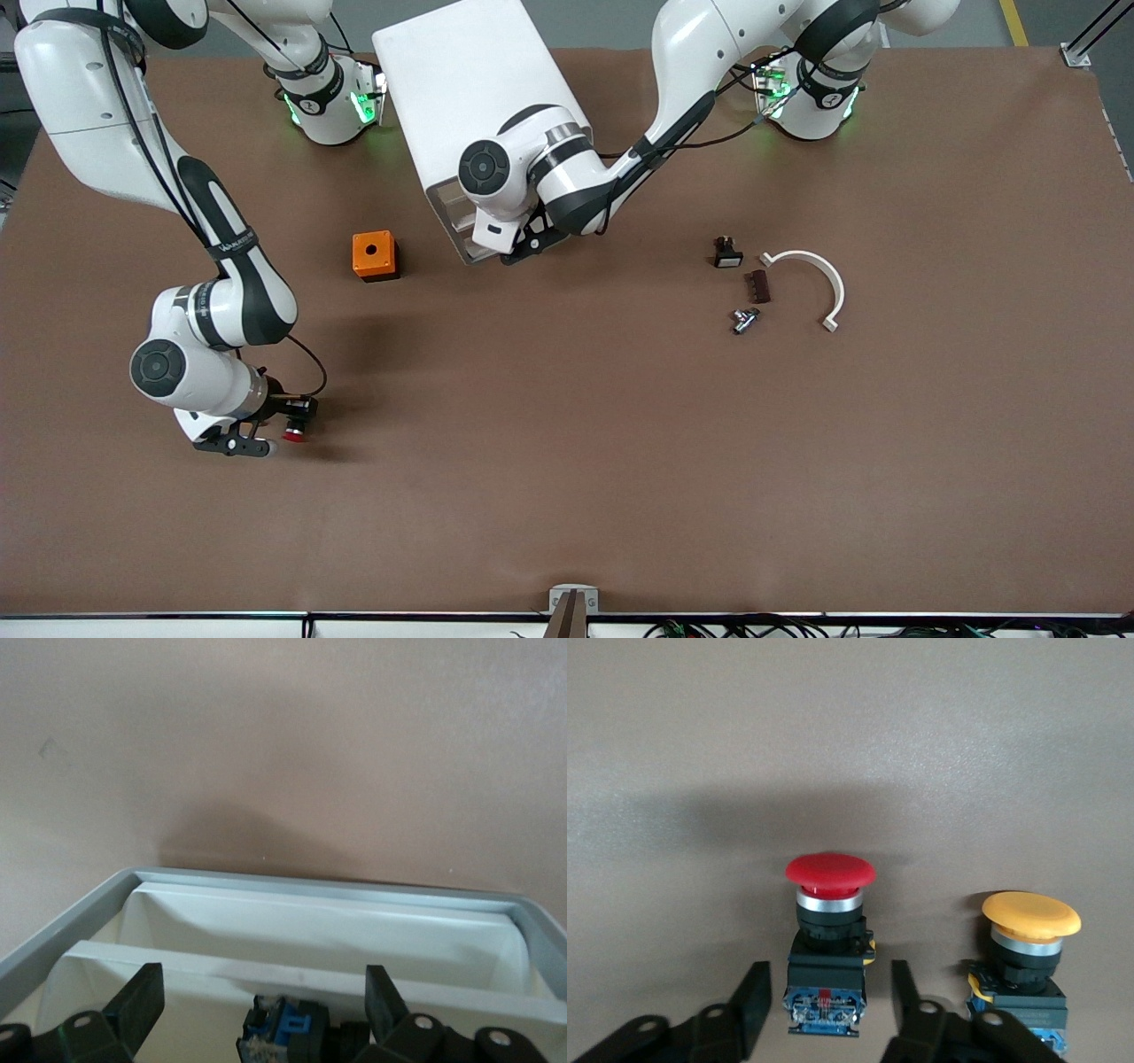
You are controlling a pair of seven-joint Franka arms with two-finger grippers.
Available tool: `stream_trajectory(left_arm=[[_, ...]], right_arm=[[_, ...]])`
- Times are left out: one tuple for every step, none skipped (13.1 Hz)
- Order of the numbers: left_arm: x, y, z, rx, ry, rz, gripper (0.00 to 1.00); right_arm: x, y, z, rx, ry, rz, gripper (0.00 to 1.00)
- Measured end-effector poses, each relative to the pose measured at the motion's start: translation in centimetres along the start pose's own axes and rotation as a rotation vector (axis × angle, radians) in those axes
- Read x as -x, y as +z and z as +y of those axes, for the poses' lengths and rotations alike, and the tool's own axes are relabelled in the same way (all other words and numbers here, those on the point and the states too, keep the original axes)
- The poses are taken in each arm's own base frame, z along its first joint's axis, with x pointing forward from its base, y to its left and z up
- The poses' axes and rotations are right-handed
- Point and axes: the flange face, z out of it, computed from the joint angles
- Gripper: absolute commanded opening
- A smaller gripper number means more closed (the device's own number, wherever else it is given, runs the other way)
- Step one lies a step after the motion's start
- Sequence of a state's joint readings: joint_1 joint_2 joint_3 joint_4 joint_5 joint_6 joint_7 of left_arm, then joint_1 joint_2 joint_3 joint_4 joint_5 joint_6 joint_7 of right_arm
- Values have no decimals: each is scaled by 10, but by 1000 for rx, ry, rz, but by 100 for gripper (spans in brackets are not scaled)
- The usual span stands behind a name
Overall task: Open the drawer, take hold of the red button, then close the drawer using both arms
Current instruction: 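Push the drawer closed with the left gripper while the right gripper releases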
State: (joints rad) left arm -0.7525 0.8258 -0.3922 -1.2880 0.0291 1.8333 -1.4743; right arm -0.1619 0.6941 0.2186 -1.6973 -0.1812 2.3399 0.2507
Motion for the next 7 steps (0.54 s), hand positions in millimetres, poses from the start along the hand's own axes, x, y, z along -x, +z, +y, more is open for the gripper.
stream_trajectory(left_arm=[[2,1,0,-1,3,1,100],[1,0,0,0,2,1,100],[-3,-2,0,2,-3,7,100],[-13,-6,-1,7,-10,35,100],[-33,-16,-5,16,-27,83,100],[-61,-30,-11,28,-57,132,100],[-94,-50,-21,47,-93,177,100]], right_arm=[[-1,-2,0,-1,0,4,100],[-3,-6,0,-1,1,11,100],[-5,-13,-1,-2,0,25,100],[-8,-27,-2,-3,-1,45,100],[-11,-47,-3,0,-4,63,100],[-11,-70,-5,6,-7,75,100],[-11,-97,-7,13,-10,91,100]])
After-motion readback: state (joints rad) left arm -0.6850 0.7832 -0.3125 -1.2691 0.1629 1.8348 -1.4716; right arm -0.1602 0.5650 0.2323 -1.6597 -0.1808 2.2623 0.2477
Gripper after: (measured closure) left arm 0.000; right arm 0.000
